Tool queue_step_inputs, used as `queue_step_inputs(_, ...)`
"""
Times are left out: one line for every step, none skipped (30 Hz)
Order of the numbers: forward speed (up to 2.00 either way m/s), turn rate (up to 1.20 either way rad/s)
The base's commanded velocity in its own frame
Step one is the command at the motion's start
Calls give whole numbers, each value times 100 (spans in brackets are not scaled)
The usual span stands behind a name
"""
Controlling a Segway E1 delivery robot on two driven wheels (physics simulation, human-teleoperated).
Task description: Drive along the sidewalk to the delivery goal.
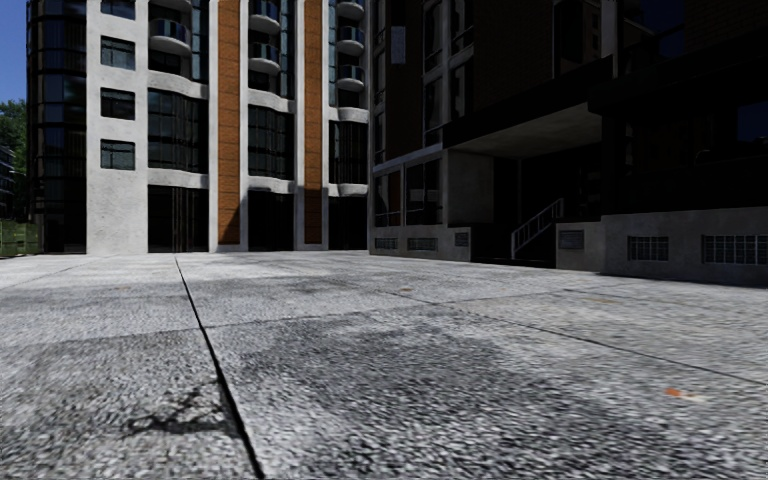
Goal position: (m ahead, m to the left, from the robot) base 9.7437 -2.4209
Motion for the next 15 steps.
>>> queue_step_inputs(131,0)
queue_step_inputs(131,0)
queue_step_inputs(131,0)
queue_step_inputs(131,0)
queue_step_inputs(133,0)
queue_step_inputs(133,0)
queue_step_inputs(133,0)
queue_step_inputs(135,0)
queue_step_inputs(137,0)
queue_step_inputs(137,0)
queue_step_inputs(138,0)
queue_step_inputs(139,0)
queue_step_inputs(139,0)
queue_step_inputs(139,0)
queue_step_inputs(142,0)
